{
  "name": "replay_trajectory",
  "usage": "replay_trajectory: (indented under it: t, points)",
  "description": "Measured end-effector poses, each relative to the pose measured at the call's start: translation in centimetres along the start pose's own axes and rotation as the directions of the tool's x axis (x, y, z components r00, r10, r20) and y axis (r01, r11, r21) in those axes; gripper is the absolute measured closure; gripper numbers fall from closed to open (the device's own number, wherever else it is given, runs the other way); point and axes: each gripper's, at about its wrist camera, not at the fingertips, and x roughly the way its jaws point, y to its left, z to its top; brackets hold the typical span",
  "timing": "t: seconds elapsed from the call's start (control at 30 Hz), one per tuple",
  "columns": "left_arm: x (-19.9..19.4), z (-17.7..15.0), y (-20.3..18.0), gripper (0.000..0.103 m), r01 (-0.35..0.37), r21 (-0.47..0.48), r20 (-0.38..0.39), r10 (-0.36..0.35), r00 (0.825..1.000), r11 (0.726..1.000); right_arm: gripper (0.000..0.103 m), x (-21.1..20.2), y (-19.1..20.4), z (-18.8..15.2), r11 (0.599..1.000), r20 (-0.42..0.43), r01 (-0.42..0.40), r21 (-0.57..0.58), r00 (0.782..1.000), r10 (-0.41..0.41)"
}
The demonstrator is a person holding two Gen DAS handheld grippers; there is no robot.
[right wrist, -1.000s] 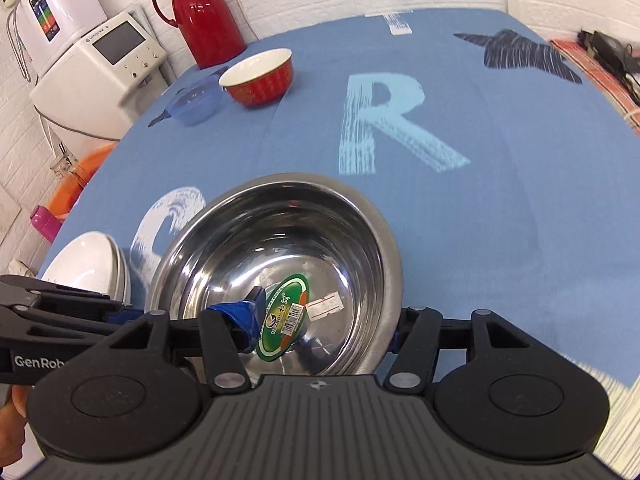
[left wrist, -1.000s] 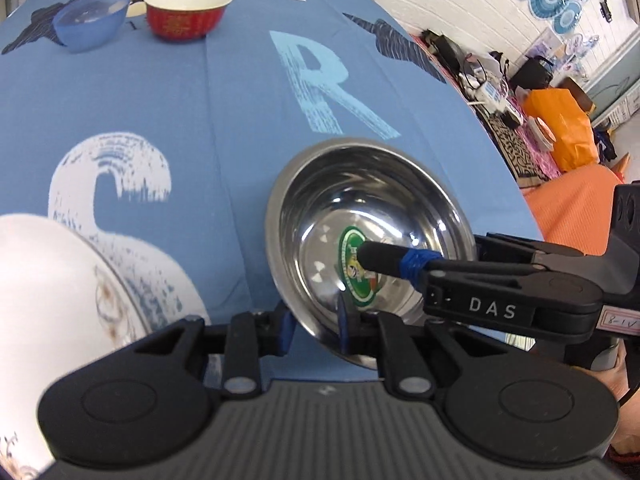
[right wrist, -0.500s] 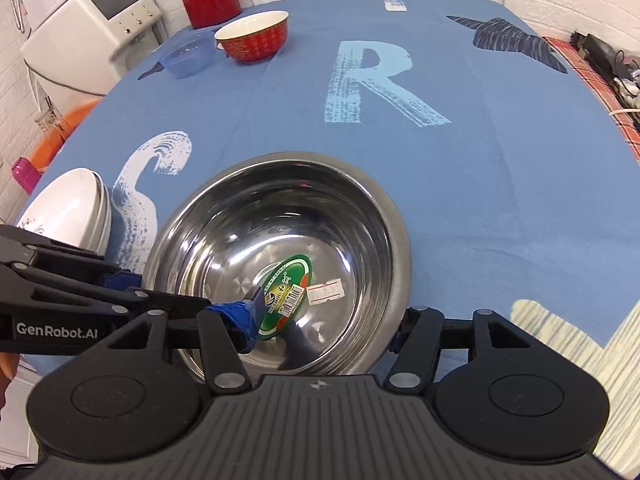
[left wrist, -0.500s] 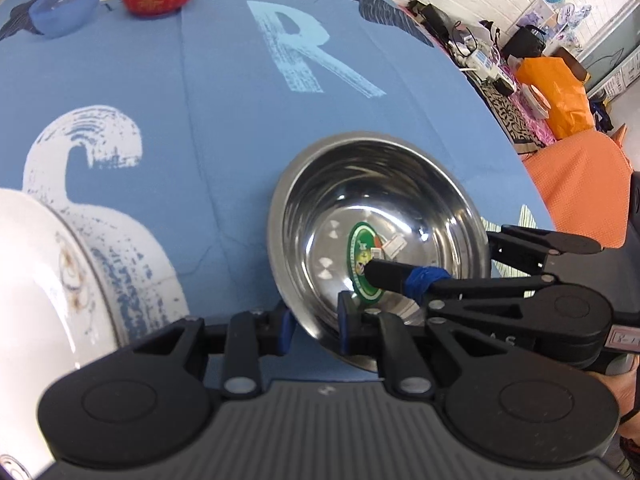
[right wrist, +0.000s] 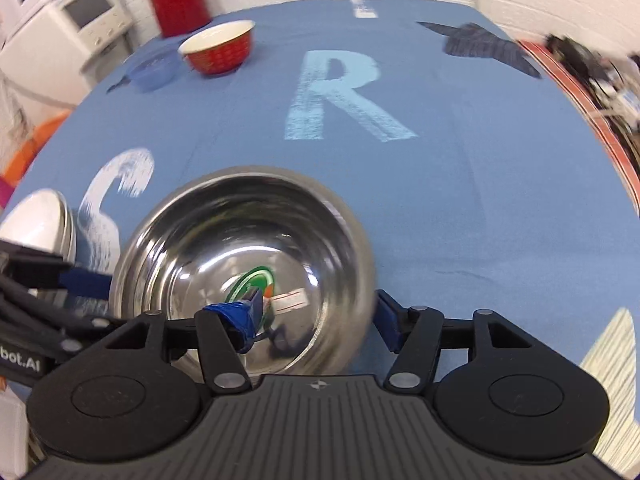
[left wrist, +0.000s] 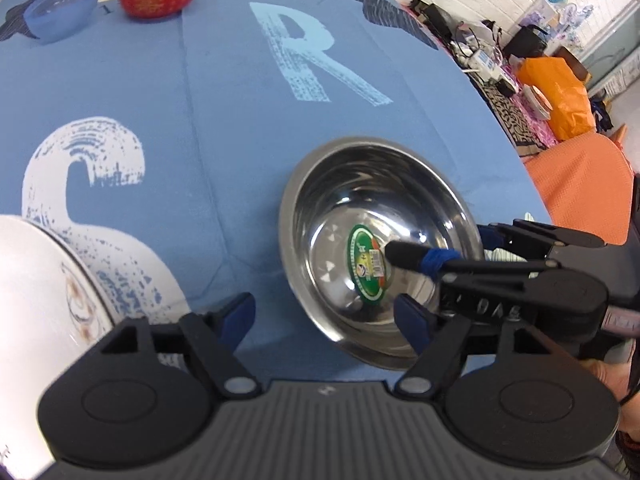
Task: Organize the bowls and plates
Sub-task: 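Set the steel bowl onto the plate stack and open both tools, then move both tools to the red-and-white bowl rim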
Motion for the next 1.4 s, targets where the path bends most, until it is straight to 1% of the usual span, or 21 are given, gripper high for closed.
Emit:
replay_trajectory:
  t: [0.1, 0.17, 0.27, 0.33, 0.4, 0.5, 0.53, 0.6, 0.7, 0.8, 0.87, 0.93, 0.97, 1.03, 1.1, 1.17, 1.2, 1.27, 1.33, 1.37, 1.4]
  points:
    - [-0.9, 0.3, 0.6, 0.026, 0.052, -0.022, -0.007, -0.052, 0.999, 0.998, 0.057, -1.0, -1.4, 0.3, 0.996, 0.042, -0.007, 0.088, 0.999, 0.003]
    - [-2.0, 0.4, 0.8, 0.026, 0.046, -0.017, 0.017, -0.045, 0.999, 0.999, 0.057, -1.6, -2.0, 0.9, 0.993, 0.069, -0.009, 0.114, 0.998, 0.001]
    - [-4.3, 0.6, 1.6, 0.026, 0.034, -0.013, 0.076, -0.033, 0.997, 0.999, 0.057, -1.8, -2.3, 1.8, 0.992, 0.075, -0.016, 0.128, 0.997, 0.007]
    - [-5.9, 1.1, 2.8, 0.026, 0.020, -0.027, 0.127, -0.017, 0.992, 0.999, 0.057, -1.5, -2.3, 2.6, 0.989, 0.056, -0.044, 0.140, 0.998, 0.037]
    - [-7.1, 1.7, 4.3, 0.026, -0.014, -0.058, 0.171, 0.023, 0.985, 0.998, 0.057, -0.9, -2.2, 3.5, 0.982, 0.025, -0.065, 0.175, 0.998, 0.061]
    - [-8.3, 3.2, 7.5, 0.026, -0.047, -0.143, 0.208, 0.077, 0.975, 0.989, 0.057, 0.1, -1.7, 5.3, 0.974, -0.033, -0.046, 0.220, 0.998, 0.055]
    - [-8.5, 3.7, 8.7, 0.026, -0.051, -0.181, 0.219, 0.091, 0.972, 0.982, 0.057, 0.3, -1.6, 6.1, 0.970, -0.045, -0.046, 0.238, 0.997, 0.058]
    - [-8.8, 5.1, 10.7, 0.026, -0.055, -0.239, 0.231, 0.111, 0.967, 0.970, 0.057, 0.5, -1.2, 7.6, 0.966, -0.033, -0.076, 0.249, 0.996, 0.087]
    - [-8.6, 7.4, 12.8, 0.026, -0.024, -0.324, 0.247, 0.109, 0.963, 0.946, 0.057, 1.1, 0.1, 10.8, 0.978, -0.015, -0.070, 0.199, 0.997, 0.074]
    - [-8.0, 10.3, 14.3, 0.026, 0.023, -0.400, 0.295, 0.105, 0.950, 0.916, 0.057, 2.8, 1.6, 14.5, 0.986, -0.002, -0.086, 0.141, 0.996, 0.088]
    - [-7.1, 12.3, 14.9, 0.026, 0.045, -0.436, 0.323, 0.110, 0.940, 0.899, 0.057, 4.7, 2.4, 17.0, 0.988, -0.018, -0.101, 0.112, 0.994, 0.104]
    - [-6.0, 13.9, 15.5, 0.026, 0.064, -0.484, 0.347, 0.125, 0.929, 0.873, 0.057, 6.8, 3.1, 19.3, 0.991, -0.045, -0.091, 0.096, 0.994, 0.096]
    - [-5.4, 14.7, 15.9, 0.026, 0.059, -0.507, 0.357, 0.147, 0.922, 0.860, 0.057, 7.7, 3.4, 20.4, 0.993, -0.050, -0.082, 0.083, 0.995, 0.087]
    - [-4.1, 15.7, 16.5, 0.026, 0.051, -0.567, 0.362, 0.193, 0.912, 0.822, 0.057, 9.2, 4.2, 22.4, 0.996, -0.018, -0.081, 0.049, 0.996, 0.082]
    - [-2.7, 16.6, 16.9, 0.026, 0.057, -0.599, 0.349, 0.197, 0.916, 0.798, 0.057, 10.7, 4.8, 24.2, 0.995, 0.005, -0.094, 0.029, 0.996, 0.094]
    - [-1.7, 17.3, 17.4, 0.026, 0.069, -0.629, 0.342, 0.195, 0.919, 0.775, 0.057, 12.2, 5.7, 25.9, 0.996, 0.016, -0.085, -0.006, 0.996, 0.085]
    - [-1.3, 17.6, 17.6, 0.026, 0.070, -0.641, 0.342, 0.203, 0.918, 0.764, 0.056, 13.0, 6.3, 26.6, 0.997, 0.014, -0.066, -0.043, 0.998, 0.066]
    - [-0.7, 18.1, 18.0, 0.026, 0.058, -0.663, 0.337, 0.229, 0.913, 0.746, 0.057, 15.0, 7.4, 27.4, 0.993, -0.001, -0.002, -0.118, 1.000, 0.002]
    - [-0.3, 18.5, 18.2, 0.027, 0.053, -0.661, 0.336, 0.233, 0.913, 0.748, 0.058, 16.6, 7.9, 28.0, 0.987, -0.018, 0.004, -0.158, 1.000, -0.006]
    - [0.0, 18.6, 18.2, 0.027, 0.038, -0.665, 0.325, 0.243, 0.914, 0.746, 0.059, 17.4, 7.9, 28.2, 0.988, -0.042, -0.008, -0.154, 0.999, 0.001]
    - [0.3, 18.6, 18.3, 0.027, 0.038, -0.672, 0.321, 0.244, 0.915, 0.740, 0.059, 18.1, 7.9, 28.3, 0.990, -0.062, -0.023, -0.142, 0.998, 0.015]
